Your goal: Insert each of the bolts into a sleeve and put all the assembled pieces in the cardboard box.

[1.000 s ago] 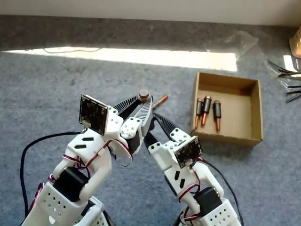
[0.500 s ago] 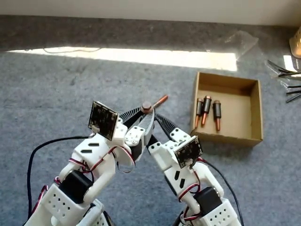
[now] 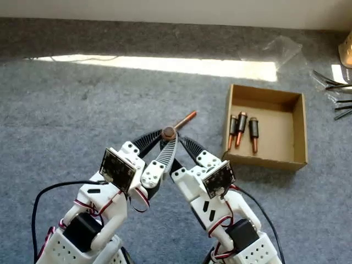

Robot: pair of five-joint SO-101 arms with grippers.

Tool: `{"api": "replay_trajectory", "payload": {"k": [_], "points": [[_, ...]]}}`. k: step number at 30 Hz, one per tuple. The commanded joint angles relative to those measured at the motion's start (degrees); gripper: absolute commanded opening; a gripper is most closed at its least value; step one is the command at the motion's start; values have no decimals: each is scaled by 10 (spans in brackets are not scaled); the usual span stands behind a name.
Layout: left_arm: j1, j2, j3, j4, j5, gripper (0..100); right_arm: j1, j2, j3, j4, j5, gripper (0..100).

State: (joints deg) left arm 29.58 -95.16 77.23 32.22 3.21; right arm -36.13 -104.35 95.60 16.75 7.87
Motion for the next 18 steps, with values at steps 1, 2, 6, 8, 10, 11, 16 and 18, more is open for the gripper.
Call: {"api": "replay_trajectory", "payload": {"k": [1, 2, 6, 8, 10, 11, 16, 18], "points": [[3, -15, -7, -4, -18, 11, 10, -4, 84, -1, -5, 5], [3, -15, -7, -4, -18, 11, 10, -4, 84, -1, -5, 5], [0, -15, -7, -4, -18, 11, 10, -4, 84, -1, -4, 5], [-1, -15, -7, -4, -18, 11, 10, -4, 84, -1, -4, 5], [-1, -15, 0, -4, -18, 11, 10, -4, 84, -1, -4, 5], [-1, -15, 5, -7, -18, 11, 10, -4, 84, -1, -4, 5], [-1, -15, 30, -35, -17, 11, 10, -4, 83, -1, -4, 5], [-1, -15, 30, -35, -16, 11, 10, -4, 83, -1, -4, 5]]}}
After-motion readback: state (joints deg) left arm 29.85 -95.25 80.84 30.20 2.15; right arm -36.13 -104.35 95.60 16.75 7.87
